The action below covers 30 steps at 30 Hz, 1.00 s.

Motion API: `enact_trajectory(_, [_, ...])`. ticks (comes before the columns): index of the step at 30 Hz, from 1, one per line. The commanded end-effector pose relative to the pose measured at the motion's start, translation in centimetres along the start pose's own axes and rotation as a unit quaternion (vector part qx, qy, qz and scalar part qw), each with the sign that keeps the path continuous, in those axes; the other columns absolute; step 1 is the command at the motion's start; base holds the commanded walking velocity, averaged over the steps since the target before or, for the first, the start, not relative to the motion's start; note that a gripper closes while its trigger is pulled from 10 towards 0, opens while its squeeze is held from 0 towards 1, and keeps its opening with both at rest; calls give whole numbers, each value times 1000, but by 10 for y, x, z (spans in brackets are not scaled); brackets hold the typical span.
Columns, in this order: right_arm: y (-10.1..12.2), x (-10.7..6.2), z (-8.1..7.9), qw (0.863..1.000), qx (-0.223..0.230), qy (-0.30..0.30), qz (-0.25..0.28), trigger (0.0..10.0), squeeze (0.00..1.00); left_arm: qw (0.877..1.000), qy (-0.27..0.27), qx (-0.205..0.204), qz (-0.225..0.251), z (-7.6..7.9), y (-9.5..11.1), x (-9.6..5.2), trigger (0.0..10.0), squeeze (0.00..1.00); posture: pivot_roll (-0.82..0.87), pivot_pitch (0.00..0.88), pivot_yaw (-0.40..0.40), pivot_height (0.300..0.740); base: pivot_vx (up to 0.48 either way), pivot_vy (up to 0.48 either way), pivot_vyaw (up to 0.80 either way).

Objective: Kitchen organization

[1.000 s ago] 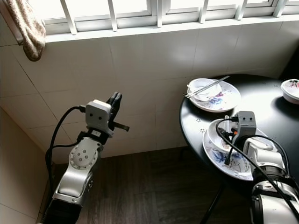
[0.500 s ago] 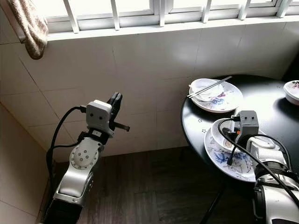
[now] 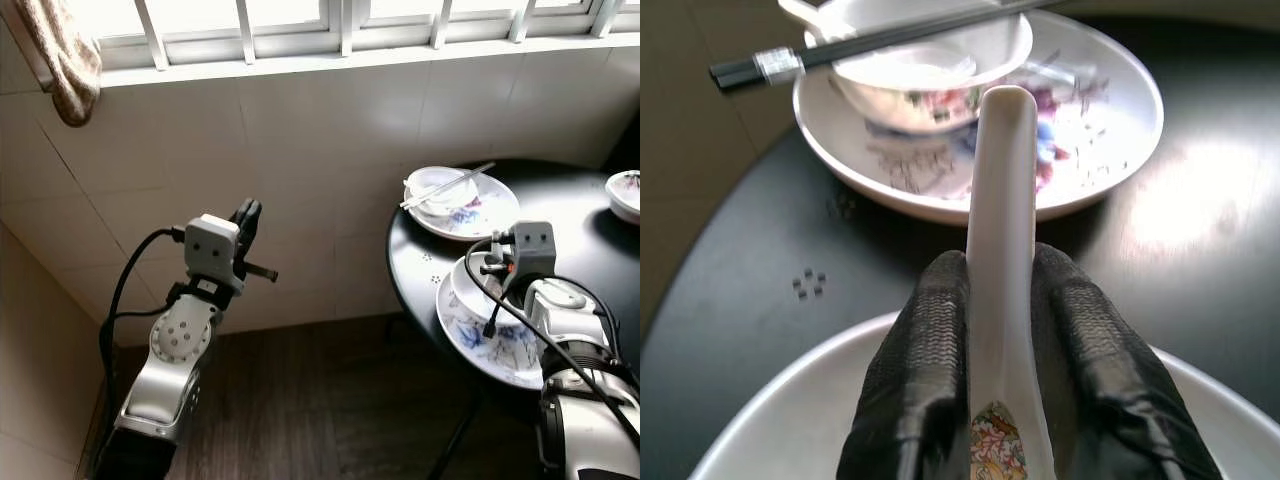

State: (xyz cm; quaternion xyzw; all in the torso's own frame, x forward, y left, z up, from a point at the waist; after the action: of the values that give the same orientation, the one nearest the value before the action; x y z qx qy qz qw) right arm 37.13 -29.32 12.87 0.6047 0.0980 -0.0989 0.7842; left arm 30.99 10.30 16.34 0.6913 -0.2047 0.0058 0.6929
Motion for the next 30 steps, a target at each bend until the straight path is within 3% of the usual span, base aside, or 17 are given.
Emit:
enact_trajectory(1, [26,1,-2,999,5,-6,52,0,0,1000,4,-2,-13,-1,-5,-1,10000,0,32,0,-11,740,0,0,0])
enact_trajectory(10, [73,-13,-10,985,26,-40,168,0,0,1000,5,0,-14,-2,-5,-1,10000,0,29,0,-5,740,0,0,0])
enact_trajectory(12, [78,-22,-21,978,45,-45,196,0,0,1000,12,3,-14,-5,-4,-2,10000,0,34,0,-5,740,0,0,0])
enact_trajectory(14, [76,-26,-31,978,45,-38,199,0,0,1000,16,5,-14,-7,-4,-2,10000,0,34,0,-4,740,0,0,0])
enact_trajectory(23, [74,-28,-37,979,40,-34,199,0,0,1000,16,6,-14,-8,-4,-2,10000,0,33,0,-3,740,0,0,0])
enact_trajectory(26, [66,-51,-110,967,-68,57,238,0,0,1000,17,8,-13,-9,-4,-1,10000,0,34,0,2,740,0,0,800])
enact_trajectory(28, [65,-59,-129,960,-88,84,251,0,0,1000,19,9,-13,-9,-4,-1,10000,0,35,0,0,740,0,0,800])
enact_trajectory(30, [65,-61,-133,959,-93,90,254,0,0,1000,19,9,-13,-9,-4,-1,10000,0,35,0,0,740,0,0,800])
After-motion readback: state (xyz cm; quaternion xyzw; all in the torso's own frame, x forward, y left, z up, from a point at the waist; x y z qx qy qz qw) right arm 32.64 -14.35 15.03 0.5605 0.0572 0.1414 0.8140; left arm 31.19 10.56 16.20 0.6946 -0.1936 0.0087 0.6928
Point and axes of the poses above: a point about 5 cm out from each wrist's last joint towards the gripper, its own x axis pointing out of the wrist towards the gripper, its own y axis along the axis of the wrist's last joint, z = x × y, the point moved 2 cm from there along x, pointing out of the wrist towards the gripper, and after that the axes turned 10 degrees about -x, right-handed, at the moved point
